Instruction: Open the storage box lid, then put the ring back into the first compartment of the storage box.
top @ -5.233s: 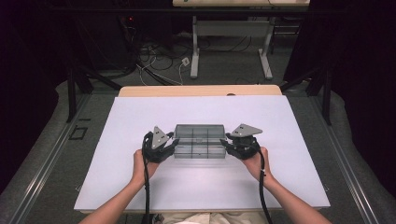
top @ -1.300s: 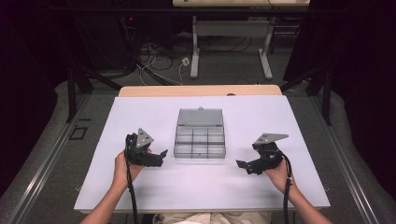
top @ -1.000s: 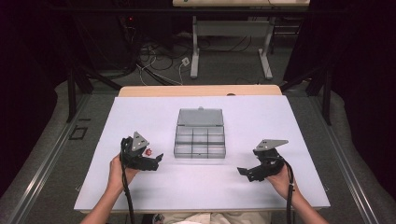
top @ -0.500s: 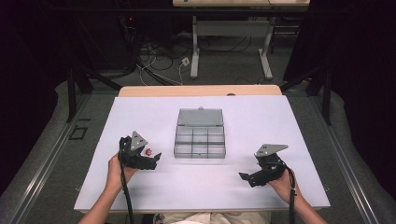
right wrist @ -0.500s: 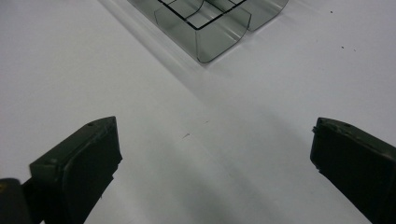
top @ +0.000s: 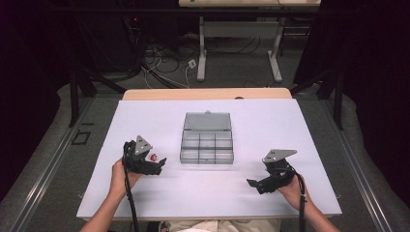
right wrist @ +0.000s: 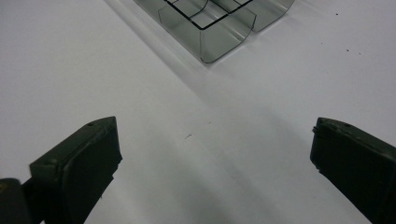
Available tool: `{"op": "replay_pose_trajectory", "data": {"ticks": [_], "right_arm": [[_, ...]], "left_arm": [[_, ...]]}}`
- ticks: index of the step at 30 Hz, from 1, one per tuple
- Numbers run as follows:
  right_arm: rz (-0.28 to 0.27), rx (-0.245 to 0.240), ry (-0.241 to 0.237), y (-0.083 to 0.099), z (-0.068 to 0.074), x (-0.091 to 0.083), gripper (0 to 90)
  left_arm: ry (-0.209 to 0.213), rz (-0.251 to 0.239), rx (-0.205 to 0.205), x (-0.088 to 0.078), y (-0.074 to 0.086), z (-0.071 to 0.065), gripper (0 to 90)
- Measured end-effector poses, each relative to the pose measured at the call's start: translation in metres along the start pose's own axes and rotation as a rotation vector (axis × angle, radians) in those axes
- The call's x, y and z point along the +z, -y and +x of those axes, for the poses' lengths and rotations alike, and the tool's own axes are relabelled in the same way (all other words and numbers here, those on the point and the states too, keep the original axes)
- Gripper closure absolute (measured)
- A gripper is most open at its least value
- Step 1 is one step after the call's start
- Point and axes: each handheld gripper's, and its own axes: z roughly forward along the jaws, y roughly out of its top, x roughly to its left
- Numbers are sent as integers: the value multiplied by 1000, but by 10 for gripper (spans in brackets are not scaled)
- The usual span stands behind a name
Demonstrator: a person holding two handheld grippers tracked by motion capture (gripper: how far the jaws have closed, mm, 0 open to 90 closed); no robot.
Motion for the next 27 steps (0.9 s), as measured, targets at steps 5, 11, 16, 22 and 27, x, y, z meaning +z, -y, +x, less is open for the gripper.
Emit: {"op": "replay_pose_trajectory", "data": {"ticks": [5,11,16,22,27], "right_arm": [[-6,-5,4,0,0,0,12],[-3,-9,4,0,0,1,12],[3,-14,-5,0,0,2,12],[3,-17,-7,0,0,2,12],[-4,-18,-8,0,0,3,12]], "left_arm": [[-1,1,2,1,0,2,13],[-6,3,11,1,0,2,13],[-14,2,16,1,-1,1,13],[-22,9,17,2,0,3,14],[-30,19,3,2,1,4,17]]}}
